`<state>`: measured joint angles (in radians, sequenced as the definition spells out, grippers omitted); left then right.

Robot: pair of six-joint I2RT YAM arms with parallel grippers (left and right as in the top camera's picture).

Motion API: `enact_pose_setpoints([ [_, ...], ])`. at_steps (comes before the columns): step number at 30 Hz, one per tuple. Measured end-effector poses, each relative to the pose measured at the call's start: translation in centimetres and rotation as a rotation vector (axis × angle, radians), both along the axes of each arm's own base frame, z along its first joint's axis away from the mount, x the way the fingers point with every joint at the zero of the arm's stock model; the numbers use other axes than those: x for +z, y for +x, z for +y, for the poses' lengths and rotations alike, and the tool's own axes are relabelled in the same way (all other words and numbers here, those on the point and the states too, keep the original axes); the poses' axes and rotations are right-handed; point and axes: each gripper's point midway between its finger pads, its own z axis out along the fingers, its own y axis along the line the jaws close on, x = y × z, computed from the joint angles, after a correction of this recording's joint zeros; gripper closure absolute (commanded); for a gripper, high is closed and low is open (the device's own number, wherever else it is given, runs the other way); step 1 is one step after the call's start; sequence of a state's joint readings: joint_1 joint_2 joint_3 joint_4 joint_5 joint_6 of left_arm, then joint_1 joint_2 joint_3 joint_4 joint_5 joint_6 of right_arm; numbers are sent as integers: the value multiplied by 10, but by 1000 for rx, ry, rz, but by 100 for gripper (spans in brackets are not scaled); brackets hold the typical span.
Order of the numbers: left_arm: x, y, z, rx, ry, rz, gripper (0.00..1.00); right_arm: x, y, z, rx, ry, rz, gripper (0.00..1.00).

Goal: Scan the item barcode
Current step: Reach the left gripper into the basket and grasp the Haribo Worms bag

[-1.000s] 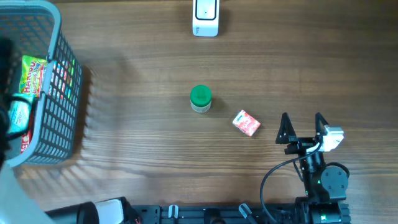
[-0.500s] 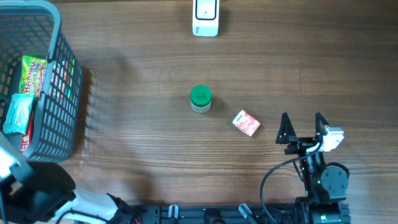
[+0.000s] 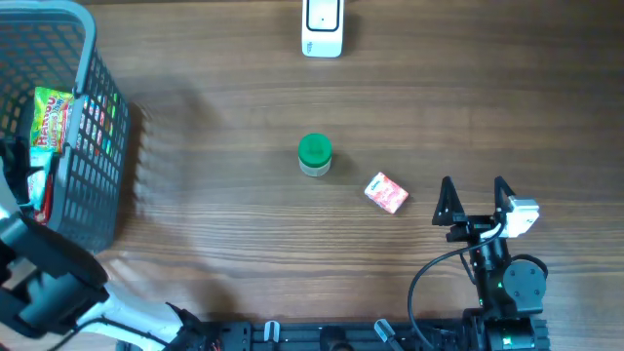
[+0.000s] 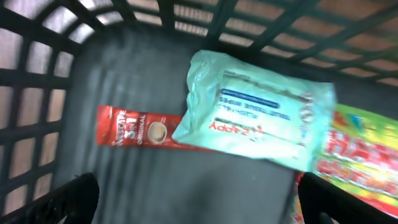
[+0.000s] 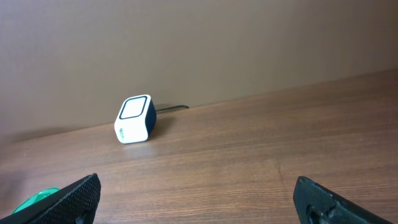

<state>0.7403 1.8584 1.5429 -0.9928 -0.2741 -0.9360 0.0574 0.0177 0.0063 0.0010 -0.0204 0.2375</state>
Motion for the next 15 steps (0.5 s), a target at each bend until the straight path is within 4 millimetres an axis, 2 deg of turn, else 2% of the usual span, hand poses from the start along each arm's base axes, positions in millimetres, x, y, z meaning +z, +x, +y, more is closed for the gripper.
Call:
enact_pose_setpoints([
  [4,-35,-3,4,12,-51,50,0,0,0,0,0,0,0,0],
  [8,-57,-11,10,36,-84,84,0,0,0,0,0,0,0,0],
  [13,-65,-15,19,58,-86,78,0,0,0,0,0,0,0,0],
  [14,-65,-14,20,59,-84,76,2,0,0,0,0,0,0,0],
  [15,-65,-14,20,59,-81,73,7,0,0,0,0,0,0,0],
])
